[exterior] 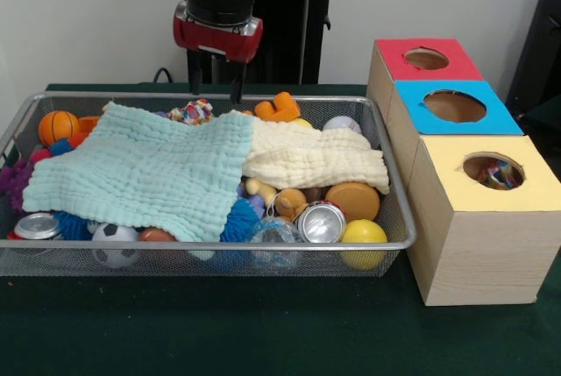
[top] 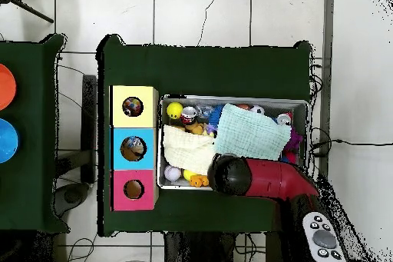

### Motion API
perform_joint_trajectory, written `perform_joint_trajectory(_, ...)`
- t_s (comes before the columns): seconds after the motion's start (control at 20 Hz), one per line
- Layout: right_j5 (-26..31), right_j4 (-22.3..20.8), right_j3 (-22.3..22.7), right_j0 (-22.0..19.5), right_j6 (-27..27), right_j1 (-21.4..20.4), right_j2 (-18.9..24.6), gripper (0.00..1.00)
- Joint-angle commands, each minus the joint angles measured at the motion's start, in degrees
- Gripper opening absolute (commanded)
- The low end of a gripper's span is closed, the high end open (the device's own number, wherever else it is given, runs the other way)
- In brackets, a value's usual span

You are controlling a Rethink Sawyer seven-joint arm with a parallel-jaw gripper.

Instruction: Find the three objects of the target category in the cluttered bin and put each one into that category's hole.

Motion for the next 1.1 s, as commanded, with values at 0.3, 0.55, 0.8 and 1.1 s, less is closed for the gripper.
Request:
perform_joint_trajectory(0.3, -5.1, -5.4, 2.7, -4.0, -1.8, 3.5, 4.5, 1.0)
perform_joint_trajectory(0.55, -6.0, -6.6, 2.4, -4.0, -1.1, 5.2, 4.1, 1.0)
perform_joint_trajectory(0.8, -8.0, -7.3, 1.6, -2.9, 1.2, 7.7, 3.4, 1.0)
perform_joint_trajectory(1.1, -9.8, -7.5, 1.1, -2.1, 2.5, 9.3, 2.9, 1.0)
